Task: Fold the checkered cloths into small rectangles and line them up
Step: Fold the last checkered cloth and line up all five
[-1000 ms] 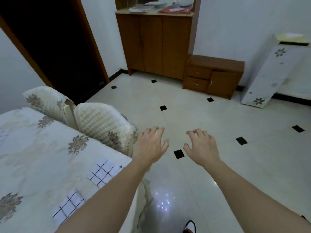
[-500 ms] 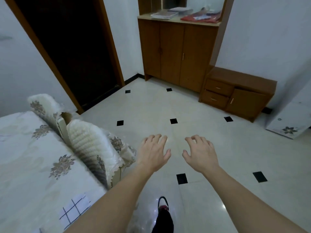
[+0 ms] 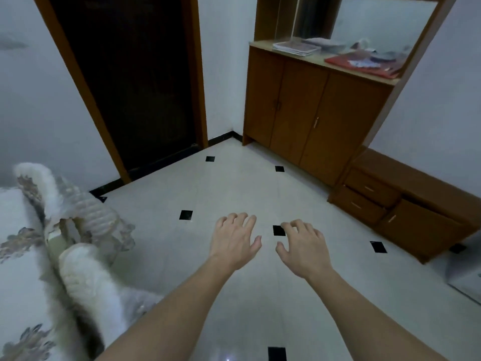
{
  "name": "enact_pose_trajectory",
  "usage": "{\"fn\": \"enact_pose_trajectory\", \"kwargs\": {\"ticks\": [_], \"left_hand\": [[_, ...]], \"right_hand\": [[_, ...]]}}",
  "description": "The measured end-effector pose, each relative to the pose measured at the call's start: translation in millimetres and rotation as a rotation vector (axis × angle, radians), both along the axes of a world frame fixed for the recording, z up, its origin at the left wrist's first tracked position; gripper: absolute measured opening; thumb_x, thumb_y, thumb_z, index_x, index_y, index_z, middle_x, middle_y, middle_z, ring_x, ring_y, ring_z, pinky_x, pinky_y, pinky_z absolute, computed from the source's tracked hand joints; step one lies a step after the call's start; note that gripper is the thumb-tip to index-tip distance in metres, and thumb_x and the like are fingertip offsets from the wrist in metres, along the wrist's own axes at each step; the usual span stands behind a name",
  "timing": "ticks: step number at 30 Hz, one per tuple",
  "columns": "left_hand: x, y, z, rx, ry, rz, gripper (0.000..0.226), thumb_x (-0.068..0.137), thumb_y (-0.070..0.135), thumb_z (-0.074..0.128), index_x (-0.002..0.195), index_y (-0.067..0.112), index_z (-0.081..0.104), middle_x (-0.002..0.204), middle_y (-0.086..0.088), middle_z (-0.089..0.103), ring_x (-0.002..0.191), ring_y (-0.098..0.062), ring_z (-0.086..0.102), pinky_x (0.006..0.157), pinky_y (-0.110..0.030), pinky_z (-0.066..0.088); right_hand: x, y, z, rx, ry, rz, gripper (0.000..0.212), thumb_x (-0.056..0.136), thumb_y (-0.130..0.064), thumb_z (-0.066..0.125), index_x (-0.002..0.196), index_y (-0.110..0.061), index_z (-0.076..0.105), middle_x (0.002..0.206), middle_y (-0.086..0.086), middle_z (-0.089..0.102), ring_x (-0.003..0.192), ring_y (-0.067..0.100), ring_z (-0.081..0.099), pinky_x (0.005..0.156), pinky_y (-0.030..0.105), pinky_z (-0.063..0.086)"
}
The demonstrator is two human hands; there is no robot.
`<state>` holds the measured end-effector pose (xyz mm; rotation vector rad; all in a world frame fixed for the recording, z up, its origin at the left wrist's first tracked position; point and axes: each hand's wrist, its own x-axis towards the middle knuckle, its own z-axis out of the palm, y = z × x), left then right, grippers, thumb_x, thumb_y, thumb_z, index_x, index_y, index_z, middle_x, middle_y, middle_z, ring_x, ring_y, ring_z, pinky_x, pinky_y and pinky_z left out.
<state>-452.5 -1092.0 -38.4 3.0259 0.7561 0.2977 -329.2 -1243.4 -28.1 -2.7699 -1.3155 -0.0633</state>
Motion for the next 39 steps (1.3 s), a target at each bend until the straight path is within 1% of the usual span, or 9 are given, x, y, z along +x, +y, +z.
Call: {"fn": "enact_pose_trajectory", "kwargs": {"ticks": [3, 6, 13, 18, 21, 23, 26, 30, 39], "left_hand": [[24, 48, 3, -0.034, 0.033, 0.043, 0.061, 0.088, 0.057, 0.025, 0.129, 0.022, 0.054, 0.127, 0.000, 0.062, 0.111, -0.024, 0.057, 0.095, -0.042, 0.044], [42, 94, 3, -0.025, 0.052, 0.096, 0.064, 0.089, 0.058, 0.022, 0.133, 0.022, 0.051, 0.131, 0.001, 0.059, 0.115, -0.024, 0.055, 0.098, -0.040, 0.041], [82, 202, -4, -0.052, 0.086, 0.238, 0.059, 0.094, 0.057, 0.027, 0.138, 0.022, 0.047, 0.137, -0.001, 0.055, 0.120, -0.023, 0.052, 0.101, -0.041, 0.040], [118, 299, -1, -0.043, 0.115, 0.348, 0.057, 0.097, 0.057, 0.030, 0.143, 0.024, 0.040, 0.144, 0.000, 0.050, 0.128, -0.022, 0.047, 0.107, -0.040, 0.036], [136, 367, 11, -0.021, 0.152, 0.427, 0.058, 0.099, 0.057, 0.029, 0.146, 0.024, 0.037, 0.146, 0.000, 0.047, 0.129, -0.024, 0.045, 0.108, -0.041, 0.035], [141, 415, 19, -0.012, 0.181, 0.519, 0.057, 0.099, 0.056, 0.028, 0.146, 0.024, 0.036, 0.146, -0.001, 0.047, 0.128, -0.025, 0.045, 0.108, -0.042, 0.035], [137, 463, 29, 0.011, 0.207, 0.622, 0.058, 0.099, 0.057, 0.028, 0.146, 0.023, 0.036, 0.145, -0.002, 0.047, 0.128, -0.025, 0.046, 0.108, -0.041, 0.036], [126, 519, 35, -0.019, 0.202, 0.784, 0.060, 0.099, 0.058, 0.028, 0.147, 0.023, 0.036, 0.145, -0.003, 0.047, 0.128, -0.025, 0.047, 0.107, -0.042, 0.037], [54, 597, 18, -0.080, 0.197, 1.054, 0.058, 0.097, 0.056, 0.029, 0.143, 0.022, 0.039, 0.142, -0.002, 0.051, 0.124, -0.024, 0.049, 0.105, -0.040, 0.038]], "right_hand": [[28, 58, 2, 0.007, 0.025, 0.059, 0.050, 0.089, -0.050, 0.048, 0.134, -0.028, 0.054, 0.130, -0.001, 0.057, 0.118, 0.022, 0.053, 0.098, 0.040, 0.041], [51, 111, 4, -0.013, 0.025, 0.118, 0.051, 0.092, -0.050, 0.046, 0.138, -0.029, 0.050, 0.134, -0.002, 0.053, 0.122, 0.021, 0.050, 0.101, 0.038, 0.039], [114, 243, -7, -0.018, 0.040, 0.260, 0.051, 0.093, -0.049, 0.045, 0.139, -0.027, 0.050, 0.135, -0.001, 0.054, 0.123, 0.021, 0.050, 0.101, 0.038, 0.039], [162, 355, -16, -0.016, 0.062, 0.377, 0.049, 0.089, -0.048, 0.050, 0.133, -0.026, 0.056, 0.129, 0.000, 0.058, 0.117, 0.023, 0.055, 0.095, 0.040, 0.044], [199, 432, -10, 0.012, 0.058, 0.459, 0.048, 0.091, -0.047, 0.049, 0.135, -0.027, 0.054, 0.132, -0.001, 0.055, 0.119, 0.022, 0.052, 0.095, 0.038, 0.043], [221, 494, -3, 0.008, 0.065, 0.513, 0.049, 0.093, -0.048, 0.047, 0.137, -0.027, 0.051, 0.135, -0.001, 0.053, 0.121, 0.021, 0.050, 0.097, 0.038, 0.042], [230, 562, 8, 0.022, 0.081, 0.617, 0.048, 0.094, -0.048, 0.044, 0.137, -0.028, 0.050, 0.136, -0.001, 0.052, 0.122, 0.021, 0.048, 0.100, 0.039, 0.041], [223, 654, 16, -0.016, 0.067, 0.796, 0.048, 0.095, -0.049, 0.042, 0.138, -0.029, 0.047, 0.137, -0.002, 0.050, 0.124, 0.021, 0.046, 0.101, 0.039, 0.039], [143, 791, -1, -0.055, 0.091, 1.071, 0.050, 0.095, -0.049, 0.043, 0.140, -0.029, 0.045, 0.140, -0.002, 0.049, 0.125, 0.020, 0.046, 0.103, 0.038, 0.039]]}}
